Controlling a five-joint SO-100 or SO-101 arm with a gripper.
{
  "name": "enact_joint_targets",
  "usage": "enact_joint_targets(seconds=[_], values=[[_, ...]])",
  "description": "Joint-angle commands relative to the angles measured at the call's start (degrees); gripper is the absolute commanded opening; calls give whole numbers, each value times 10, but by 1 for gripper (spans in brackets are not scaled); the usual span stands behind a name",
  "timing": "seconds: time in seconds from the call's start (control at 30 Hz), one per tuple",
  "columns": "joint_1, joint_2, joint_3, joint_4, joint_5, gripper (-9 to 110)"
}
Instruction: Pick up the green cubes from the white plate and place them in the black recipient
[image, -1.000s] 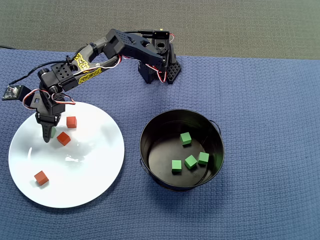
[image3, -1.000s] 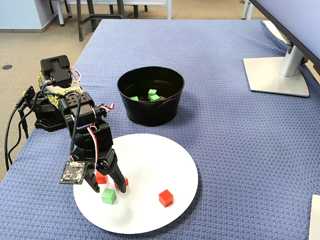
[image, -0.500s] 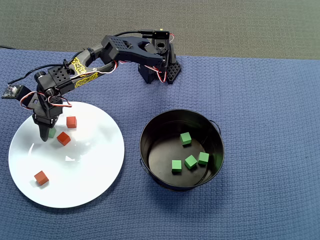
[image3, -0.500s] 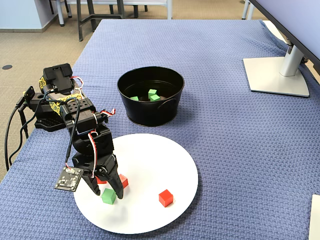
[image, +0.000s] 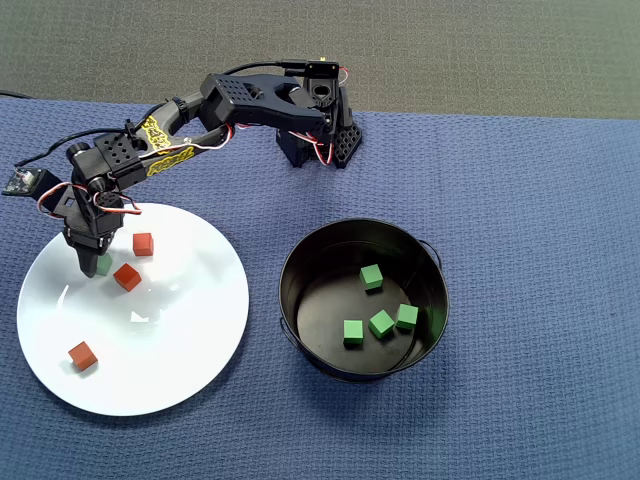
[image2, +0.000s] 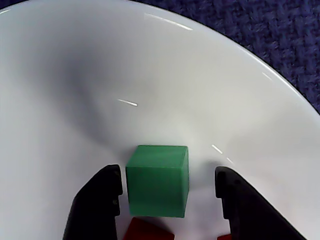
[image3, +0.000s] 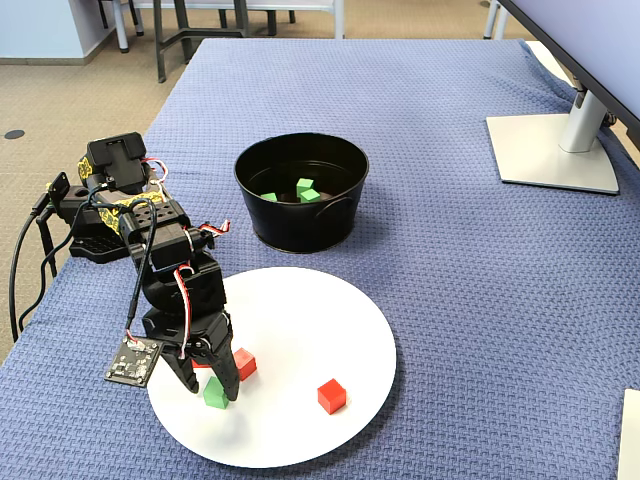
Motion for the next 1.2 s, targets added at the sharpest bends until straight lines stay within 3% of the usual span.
enact_joint_targets(seconds=[0.0, 0.23, 0.43, 0.57, 0.83, 0.97, 1.17], values=[[8, 6, -47, 8, 11, 13], [10, 5, -49, 10, 14, 0], [12, 33, -22, -3, 26, 0], [36, 84, -52, 12, 89, 0], [33, 283, 46, 17, 100, 0], [-9, 403, 120, 13, 142, 0], [-167, 557, 265, 15, 258, 0]])
